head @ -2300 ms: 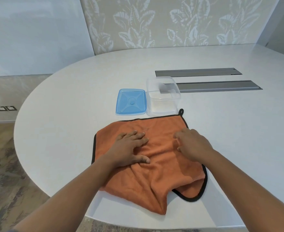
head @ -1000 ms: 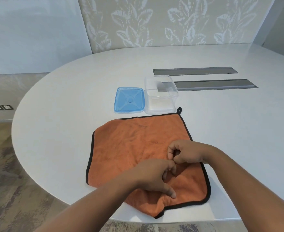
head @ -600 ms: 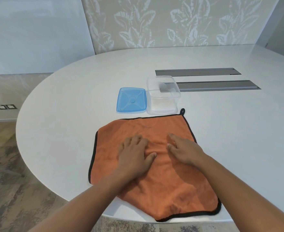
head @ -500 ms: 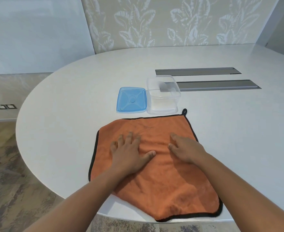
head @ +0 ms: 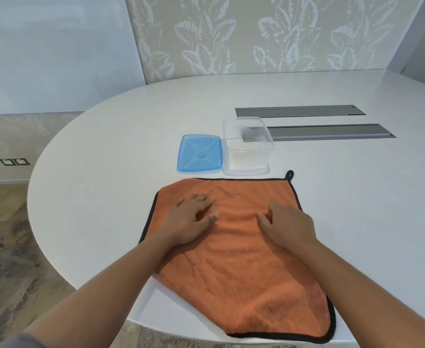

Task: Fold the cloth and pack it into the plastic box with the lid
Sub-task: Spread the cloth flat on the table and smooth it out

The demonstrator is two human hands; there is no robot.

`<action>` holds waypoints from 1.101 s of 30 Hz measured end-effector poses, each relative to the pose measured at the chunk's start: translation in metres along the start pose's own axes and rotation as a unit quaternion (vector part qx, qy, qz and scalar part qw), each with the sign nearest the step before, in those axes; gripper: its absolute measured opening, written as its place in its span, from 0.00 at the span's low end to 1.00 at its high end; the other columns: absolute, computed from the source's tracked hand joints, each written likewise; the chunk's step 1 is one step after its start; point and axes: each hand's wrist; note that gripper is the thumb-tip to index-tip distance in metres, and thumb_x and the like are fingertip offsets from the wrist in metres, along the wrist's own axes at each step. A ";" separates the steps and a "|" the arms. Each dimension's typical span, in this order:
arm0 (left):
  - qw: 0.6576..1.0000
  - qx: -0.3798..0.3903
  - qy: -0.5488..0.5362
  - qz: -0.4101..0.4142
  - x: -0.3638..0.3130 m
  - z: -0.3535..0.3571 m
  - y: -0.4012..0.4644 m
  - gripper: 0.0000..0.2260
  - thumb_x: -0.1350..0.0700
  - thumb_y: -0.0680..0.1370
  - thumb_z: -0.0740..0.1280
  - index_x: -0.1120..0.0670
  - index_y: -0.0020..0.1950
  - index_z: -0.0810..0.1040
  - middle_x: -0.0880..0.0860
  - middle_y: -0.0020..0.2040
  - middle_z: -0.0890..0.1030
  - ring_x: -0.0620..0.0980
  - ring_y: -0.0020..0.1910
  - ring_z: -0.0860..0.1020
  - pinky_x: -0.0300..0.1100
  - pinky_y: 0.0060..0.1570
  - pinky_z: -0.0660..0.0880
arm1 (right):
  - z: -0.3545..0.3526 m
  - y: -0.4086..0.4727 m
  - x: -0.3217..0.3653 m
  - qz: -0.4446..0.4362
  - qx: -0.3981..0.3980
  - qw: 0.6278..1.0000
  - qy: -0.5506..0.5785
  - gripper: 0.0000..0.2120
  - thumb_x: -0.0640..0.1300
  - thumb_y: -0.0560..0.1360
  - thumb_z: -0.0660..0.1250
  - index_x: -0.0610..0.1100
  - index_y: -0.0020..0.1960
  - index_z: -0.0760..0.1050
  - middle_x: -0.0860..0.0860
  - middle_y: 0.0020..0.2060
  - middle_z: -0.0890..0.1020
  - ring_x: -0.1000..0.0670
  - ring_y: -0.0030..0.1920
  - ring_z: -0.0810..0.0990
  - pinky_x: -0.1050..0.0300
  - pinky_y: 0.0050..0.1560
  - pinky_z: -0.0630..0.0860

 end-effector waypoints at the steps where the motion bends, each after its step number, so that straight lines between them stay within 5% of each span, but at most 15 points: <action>1: 0.998 -0.053 -0.035 -0.004 0.001 -0.002 0.000 0.31 0.30 0.78 0.57 0.47 0.74 0.75 0.47 0.77 0.72 0.51 0.77 0.68 0.47 0.75 0.60 | 0.004 -0.002 -0.002 0.001 -0.025 1.000 0.014 0.16 0.64 0.77 0.55 0.52 0.39 0.64 0.56 0.31 0.75 0.53 0.32 0.74 0.55 0.31 0.67; 3: 0.982 -0.185 -0.019 -0.041 0.003 -0.003 0.002 0.22 0.41 0.80 0.64 0.51 0.70 0.79 0.51 0.74 0.76 0.55 0.75 0.70 0.49 0.74 0.61 | 0.009 -0.003 -0.005 0.004 -0.051 0.998 0.033 0.16 0.63 0.76 0.55 0.52 0.38 0.61 0.56 0.28 0.73 0.55 0.29 0.71 0.57 0.29 0.64; 5: 0.956 -0.262 0.017 -0.135 0.006 -0.007 0.006 0.21 0.46 0.81 0.64 0.49 0.74 0.74 0.52 0.79 0.68 0.57 0.80 0.60 0.57 0.76 0.53 | 0.012 -0.001 -0.007 0.005 -0.061 0.997 0.039 0.15 0.62 0.74 0.55 0.53 0.38 0.61 0.56 0.27 0.73 0.56 0.27 0.70 0.58 0.28 0.63; 8: 0.936 -0.212 -0.001 -0.282 0.011 -0.021 0.017 0.25 0.45 0.83 0.58 0.49 0.79 0.65 0.56 0.81 0.62 0.61 0.79 0.58 0.61 0.74 0.54 | 0.014 0.002 -0.008 0.011 -0.063 0.997 0.039 0.14 0.62 0.74 0.55 0.53 0.39 0.61 0.56 0.27 0.73 0.57 0.28 0.70 0.58 0.28 0.62; 11: 0.929 -0.158 0.007 -0.335 0.022 -0.032 0.026 0.19 0.47 0.83 0.55 0.51 0.73 0.69 0.58 0.71 0.72 0.64 0.68 0.68 0.58 0.66 0.63 | 0.016 0.003 -0.009 0.014 -0.062 0.997 0.037 0.13 0.62 0.74 0.54 0.53 0.40 0.61 0.57 0.27 0.74 0.57 0.28 0.70 0.58 0.28 0.62; 17: 0.938 -0.103 -0.079 -0.322 0.031 -0.054 0.040 0.17 0.47 0.77 0.65 0.51 0.64 0.77 0.51 0.59 0.80 0.54 0.56 0.78 0.46 0.53 0.73 | 0.018 0.005 -0.011 0.012 -0.069 0.997 0.035 0.13 0.62 0.74 0.55 0.53 0.41 0.61 0.57 0.27 0.74 0.57 0.28 0.71 0.58 0.28 0.62; 22: 0.915 -0.207 -0.261 -0.227 0.028 -0.054 0.037 0.18 0.65 0.71 0.64 0.49 0.56 0.83 0.46 0.51 0.85 0.49 0.53 0.83 0.42 0.53 0.78 | 0.019 0.008 -0.012 0.007 -0.073 0.996 0.041 0.13 0.62 0.74 0.56 0.54 0.40 0.61 0.58 0.27 0.74 0.58 0.28 0.71 0.58 0.29 0.65; 24: 0.915 -0.218 -0.275 -0.199 0.031 -0.051 0.038 0.22 0.67 0.72 0.61 0.49 0.56 0.85 0.47 0.53 0.86 0.47 0.54 0.83 0.43 0.58 0.79 | 0.018 0.009 -0.013 0.005 -0.069 0.997 0.044 0.13 0.62 0.74 0.56 0.54 0.41 0.61 0.57 0.27 0.74 0.57 0.28 0.72 0.57 0.29 0.67; 28: 0.946 -0.190 -0.204 -0.164 0.042 -0.042 0.037 0.26 0.68 0.77 0.61 0.51 0.72 0.77 0.44 0.66 0.79 0.46 0.66 0.77 0.26 0.60 0.67 | 0.017 0.011 -0.013 0.005 -0.070 0.997 0.045 0.12 0.61 0.75 0.56 0.54 0.41 0.61 0.57 0.27 0.74 0.56 0.28 0.72 0.57 0.29 0.67; 33: 0.975 -0.131 -0.065 -0.169 0.057 -0.036 0.037 0.29 0.59 0.80 0.67 0.53 0.81 0.65 0.54 0.84 0.57 0.60 0.78 0.64 0.55 0.76 0.61 | 0.016 0.014 -0.012 0.011 -0.066 0.997 0.043 0.11 0.61 0.75 0.55 0.54 0.41 0.62 0.57 0.27 0.74 0.57 0.27 0.72 0.58 0.28 0.64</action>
Point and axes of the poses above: each hand's wrist, its own y-axis towards the middle knuckle, its own z-axis out of the palm, x = y × z
